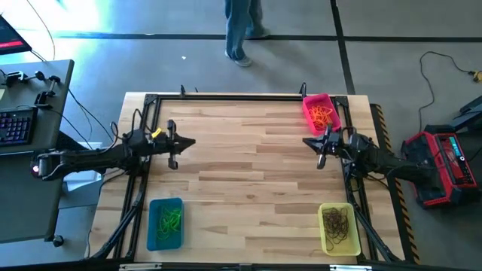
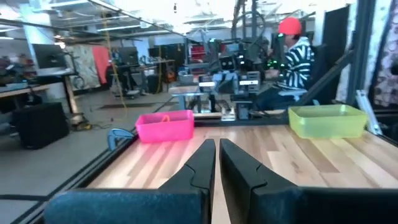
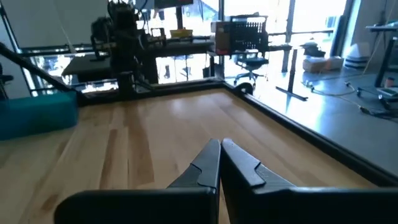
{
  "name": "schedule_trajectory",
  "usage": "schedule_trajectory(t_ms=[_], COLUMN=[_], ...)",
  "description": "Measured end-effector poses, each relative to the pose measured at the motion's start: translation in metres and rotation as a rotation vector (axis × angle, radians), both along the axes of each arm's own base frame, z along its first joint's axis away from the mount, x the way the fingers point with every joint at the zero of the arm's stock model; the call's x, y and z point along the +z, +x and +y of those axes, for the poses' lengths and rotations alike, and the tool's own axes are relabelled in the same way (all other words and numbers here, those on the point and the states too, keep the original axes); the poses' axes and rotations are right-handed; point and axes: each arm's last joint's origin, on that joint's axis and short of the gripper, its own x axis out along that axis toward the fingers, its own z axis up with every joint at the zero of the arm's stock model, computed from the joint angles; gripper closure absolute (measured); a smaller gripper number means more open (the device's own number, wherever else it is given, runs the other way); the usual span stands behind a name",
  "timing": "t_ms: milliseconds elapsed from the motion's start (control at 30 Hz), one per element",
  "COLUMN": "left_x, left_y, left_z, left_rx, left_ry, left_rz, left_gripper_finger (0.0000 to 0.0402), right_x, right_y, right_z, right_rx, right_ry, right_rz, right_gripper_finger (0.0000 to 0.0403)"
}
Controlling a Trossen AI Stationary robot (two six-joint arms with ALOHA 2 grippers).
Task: Sort rubber bands into baskets
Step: Return to Home Position
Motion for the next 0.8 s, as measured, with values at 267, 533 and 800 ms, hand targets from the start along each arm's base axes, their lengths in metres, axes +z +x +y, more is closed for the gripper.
schedule_trajectory(t_ms=[267,533,800], left_x=[0.0,-0.002,-0.007], left_y=[-0.017,-0.035,-0.038], left_z=[0.006,0.014,0.022], left_rx=[0.096,0.232,0.28], left_ry=[0.011,-0.012,-0.081], left_rz=[0.0,-0.002,0.031], left_gripper_finger=[0.0388,0.0388,0.0388], right_x=[0.005,0.005,0.005], right_y=[-0.007,-0.012,-0.015], right_z=[-0.01,-0.02,-0.025], right_rx=[-0.076,-0.183,-0.325], right_ry=[-0.022,-0.02,-0.046], right_rz=[-0.055,-0.057,-0.048], right_gripper_finger=[0.0403,0.0403,0.0403])
